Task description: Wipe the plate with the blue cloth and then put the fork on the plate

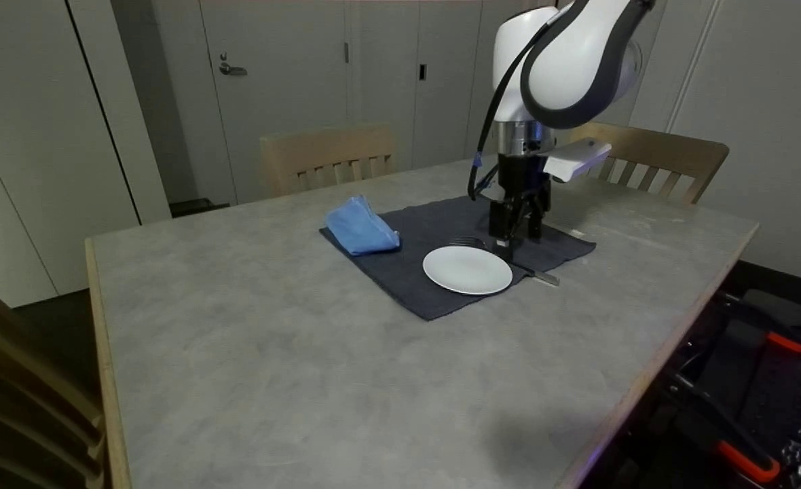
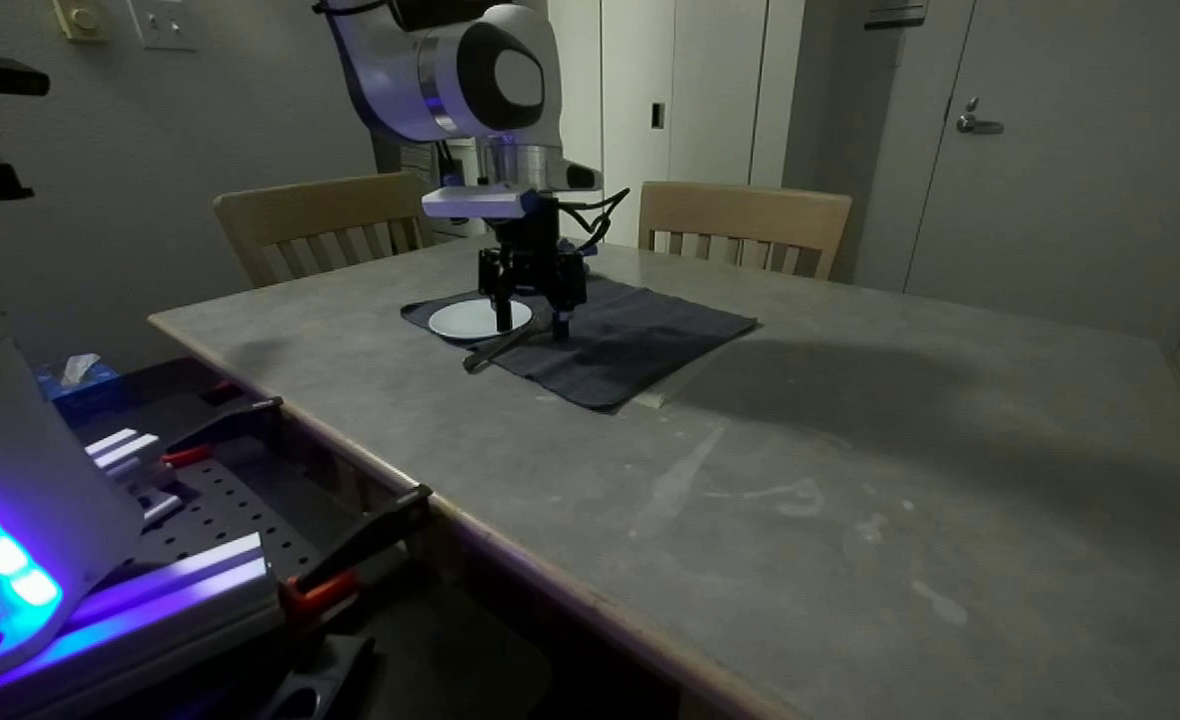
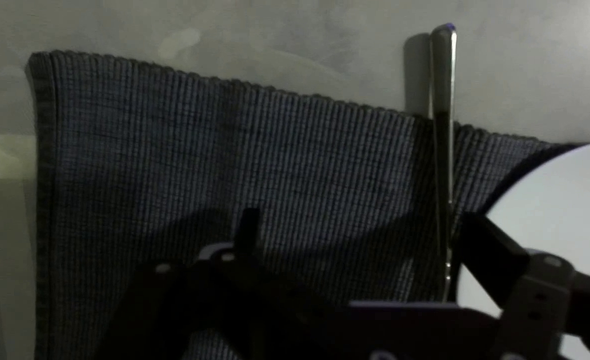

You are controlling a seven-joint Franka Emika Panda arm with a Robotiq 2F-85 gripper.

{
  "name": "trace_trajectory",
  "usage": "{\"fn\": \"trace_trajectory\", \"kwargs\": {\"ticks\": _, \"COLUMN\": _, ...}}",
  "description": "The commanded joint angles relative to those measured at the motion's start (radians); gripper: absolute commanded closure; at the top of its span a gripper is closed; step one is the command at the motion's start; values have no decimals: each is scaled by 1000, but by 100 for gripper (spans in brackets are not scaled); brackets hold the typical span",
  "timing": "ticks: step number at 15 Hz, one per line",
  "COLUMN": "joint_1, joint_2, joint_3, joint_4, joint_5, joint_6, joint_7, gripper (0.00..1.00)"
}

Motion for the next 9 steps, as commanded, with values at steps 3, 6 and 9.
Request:
{"fn": "trace_trajectory", "kwargs": {"ticks": 3, "joint_1": 3, "joint_2": 34, "joint_3": -5, "joint_4": 18, "joint_5": 2, "joint_6": -13, "joint_7": 3, "gripper": 0}}
{"fn": "trace_trajectory", "kwargs": {"ticks": 6, "joint_1": 1, "joint_2": 41, "joint_3": -2, "joint_4": 19, "joint_5": 5, "joint_6": -13, "joint_7": -2, "gripper": 0}}
{"fn": "trace_trajectory", "kwargs": {"ticks": 9, "joint_1": 5, "joint_2": 46, "joint_3": -1, "joint_4": 20, "joint_5": 4, "joint_6": -14, "joint_7": -2, "gripper": 0}}
